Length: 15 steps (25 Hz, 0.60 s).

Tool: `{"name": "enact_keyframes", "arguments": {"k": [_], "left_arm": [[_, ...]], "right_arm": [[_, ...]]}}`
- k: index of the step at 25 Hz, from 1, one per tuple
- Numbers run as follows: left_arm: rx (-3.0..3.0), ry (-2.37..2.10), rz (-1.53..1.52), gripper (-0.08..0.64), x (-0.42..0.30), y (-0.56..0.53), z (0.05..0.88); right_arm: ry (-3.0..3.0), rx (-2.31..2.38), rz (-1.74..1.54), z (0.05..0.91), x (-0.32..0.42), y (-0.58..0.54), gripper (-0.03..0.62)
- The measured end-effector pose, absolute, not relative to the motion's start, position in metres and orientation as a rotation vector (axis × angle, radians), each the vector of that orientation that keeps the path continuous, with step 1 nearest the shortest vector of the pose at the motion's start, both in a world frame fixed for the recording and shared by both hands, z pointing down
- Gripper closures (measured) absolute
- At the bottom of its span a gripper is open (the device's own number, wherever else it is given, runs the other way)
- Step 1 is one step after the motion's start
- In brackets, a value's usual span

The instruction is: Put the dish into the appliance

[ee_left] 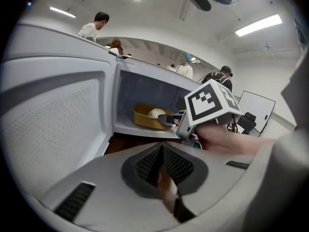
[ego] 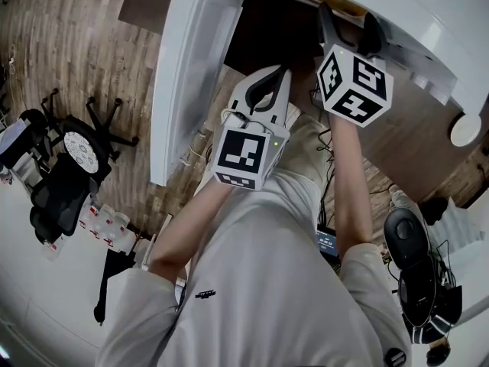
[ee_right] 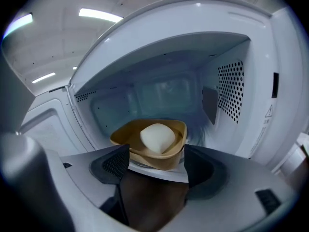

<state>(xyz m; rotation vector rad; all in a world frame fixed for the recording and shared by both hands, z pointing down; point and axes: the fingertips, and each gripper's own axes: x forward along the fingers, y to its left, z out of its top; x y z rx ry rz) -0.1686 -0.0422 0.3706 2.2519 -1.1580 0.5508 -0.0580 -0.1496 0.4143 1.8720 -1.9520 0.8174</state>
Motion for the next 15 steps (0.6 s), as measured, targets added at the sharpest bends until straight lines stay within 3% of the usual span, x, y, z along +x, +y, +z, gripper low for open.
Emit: {"name": "enact_keyframes", "arguments": {"k": [15], "left_arm": [[2.253, -1.169, 0.552, 0.563, -0.174, -0.042, 0.367]], "right_arm": [[-1.92, 1.904, 0.828, 0.416, -0.051, -0.163, 0.241]]}}
